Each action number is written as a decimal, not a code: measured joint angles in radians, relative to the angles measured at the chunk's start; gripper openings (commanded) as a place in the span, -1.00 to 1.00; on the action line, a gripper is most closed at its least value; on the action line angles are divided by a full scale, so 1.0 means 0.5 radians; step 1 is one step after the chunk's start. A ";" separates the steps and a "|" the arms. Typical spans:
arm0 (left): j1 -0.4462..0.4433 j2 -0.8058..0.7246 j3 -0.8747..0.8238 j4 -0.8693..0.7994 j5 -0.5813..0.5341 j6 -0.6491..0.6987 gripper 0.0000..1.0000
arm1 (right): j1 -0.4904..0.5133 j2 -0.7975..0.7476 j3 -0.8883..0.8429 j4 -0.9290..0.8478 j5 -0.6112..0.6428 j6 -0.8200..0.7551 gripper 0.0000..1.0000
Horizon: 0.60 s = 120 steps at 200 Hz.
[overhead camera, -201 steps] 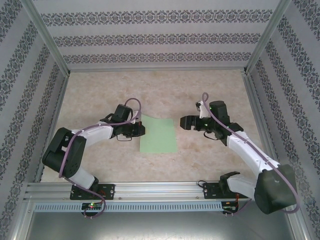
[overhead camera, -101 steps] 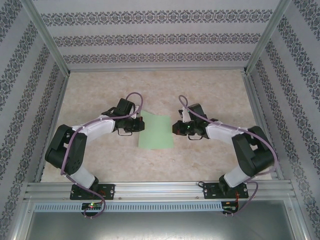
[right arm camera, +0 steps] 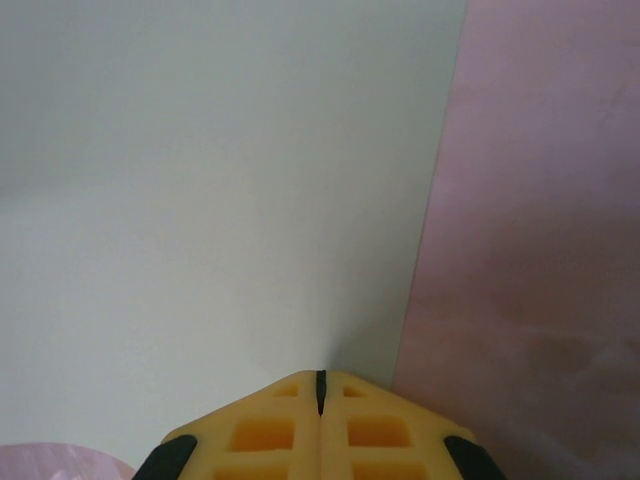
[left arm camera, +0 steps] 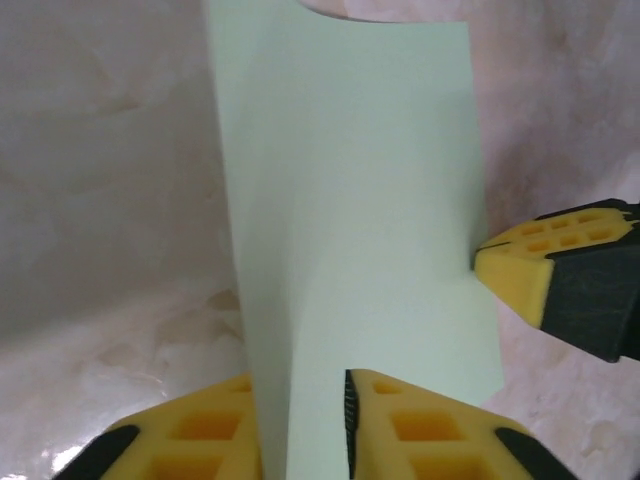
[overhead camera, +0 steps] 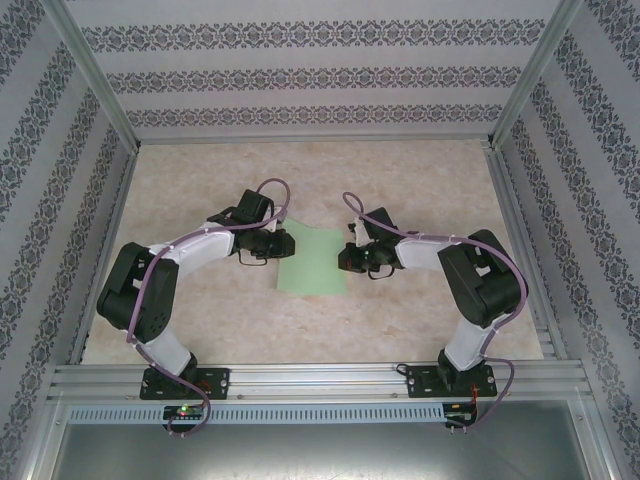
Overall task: Fold a paper plane with a square sheet of paper (fold left side to right side)
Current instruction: First fold in half a square sheet of paper at the center of the table.
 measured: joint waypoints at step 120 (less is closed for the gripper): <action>-0.063 0.195 0.000 0.503 0.452 -0.376 0.14 | 0.028 -0.045 -0.018 -0.013 0.128 -0.005 -0.78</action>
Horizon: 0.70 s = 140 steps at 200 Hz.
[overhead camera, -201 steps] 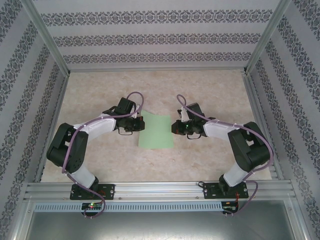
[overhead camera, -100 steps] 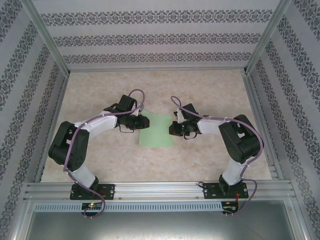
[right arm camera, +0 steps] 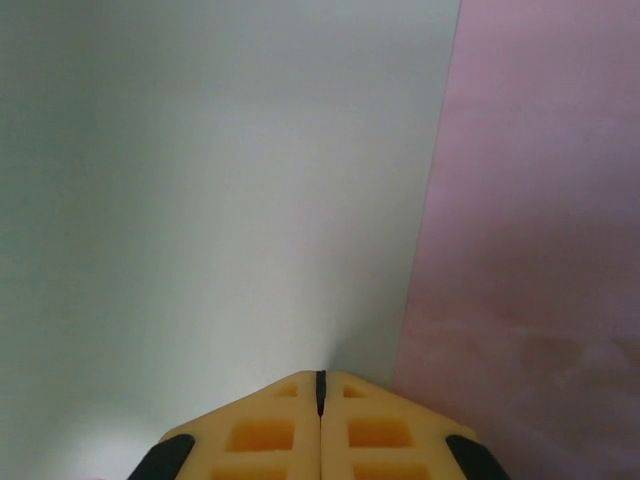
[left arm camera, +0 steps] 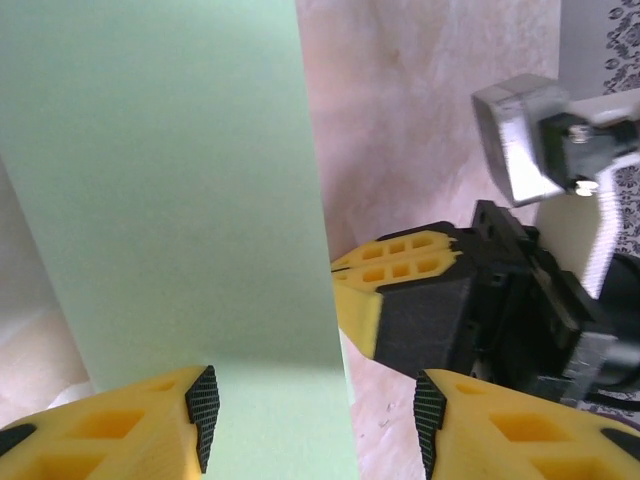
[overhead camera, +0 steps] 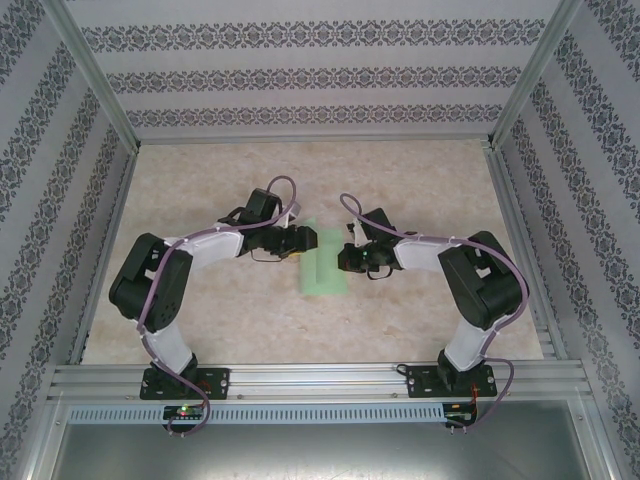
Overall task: Fold a paper plane with a square sheet of paper (fold left side to right side)
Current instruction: First fold in half a square sheet of paper at the center of the table.
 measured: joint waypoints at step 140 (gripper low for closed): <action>-0.042 0.093 0.043 0.069 -0.024 -0.053 -0.34 | -0.095 -0.259 -0.196 0.529 -0.426 0.491 0.05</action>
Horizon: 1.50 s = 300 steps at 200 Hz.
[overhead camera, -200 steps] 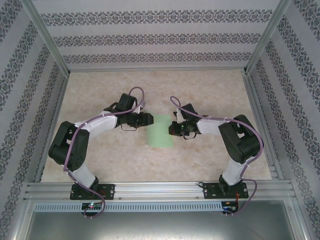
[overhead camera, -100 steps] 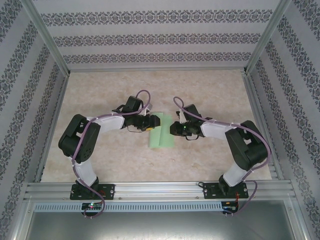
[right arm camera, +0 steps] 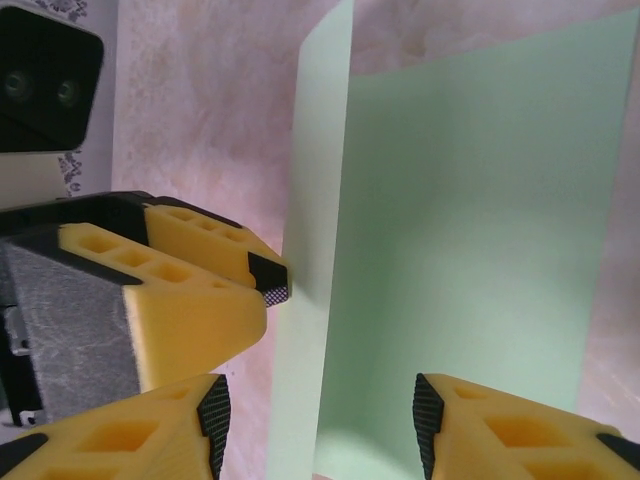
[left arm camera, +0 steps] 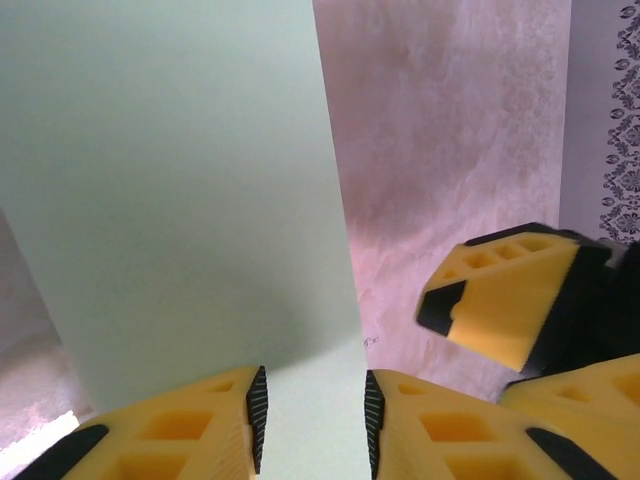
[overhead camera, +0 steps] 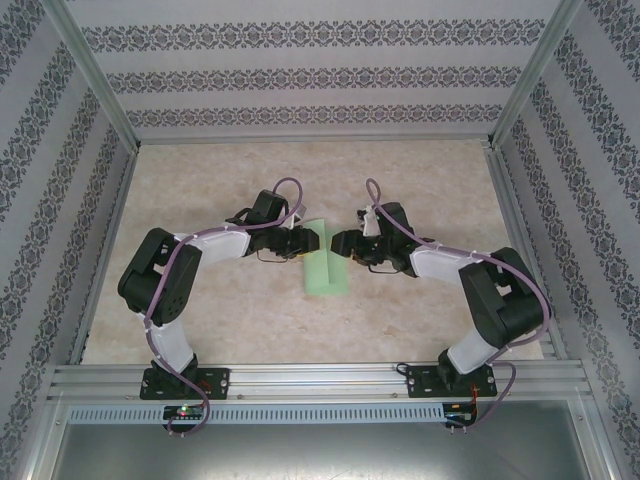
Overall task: Fold a paper plane with a square sheet of paper (fold left side to right side)
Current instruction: First fold in half a square sheet of paper at the center of the table.
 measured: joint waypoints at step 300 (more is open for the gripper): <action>-0.121 -0.018 0.105 -0.423 -0.519 0.016 0.12 | -0.042 0.256 0.192 -0.475 0.234 -0.282 -0.84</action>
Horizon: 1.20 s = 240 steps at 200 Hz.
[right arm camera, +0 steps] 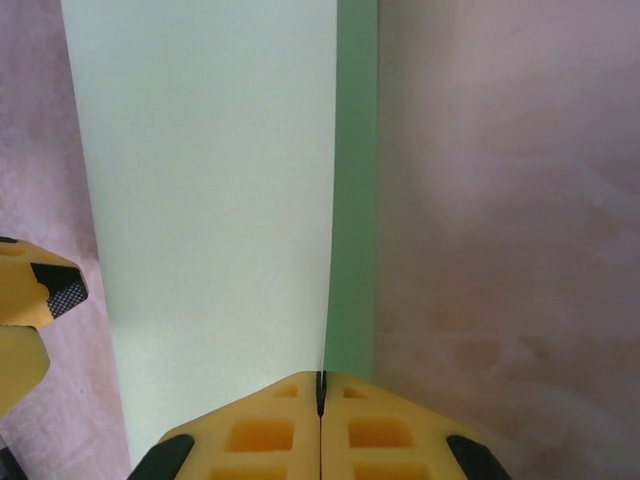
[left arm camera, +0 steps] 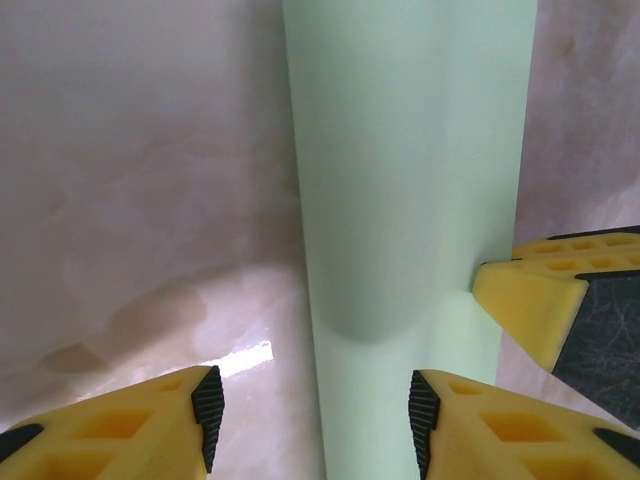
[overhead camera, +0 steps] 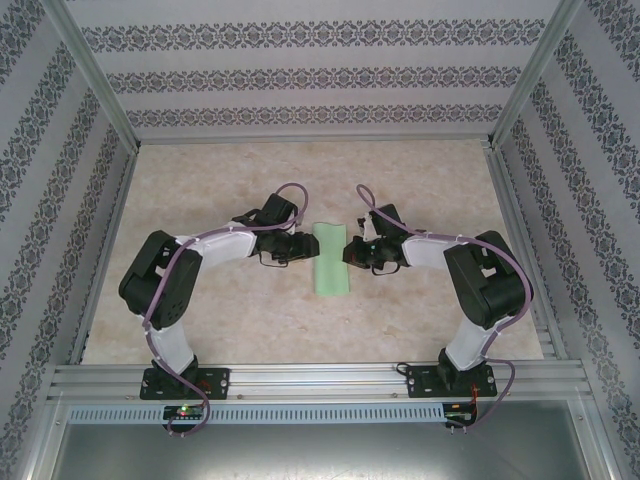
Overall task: Fold a paper plane with a square sheet of paper (fold left side to right side)
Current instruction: First fold in half a square sheet of paper at the center of the table.
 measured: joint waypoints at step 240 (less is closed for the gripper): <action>-0.091 0.320 0.333 -0.203 -0.130 -0.051 0.01 | -0.317 -0.764 -0.459 0.113 0.145 0.011 0.54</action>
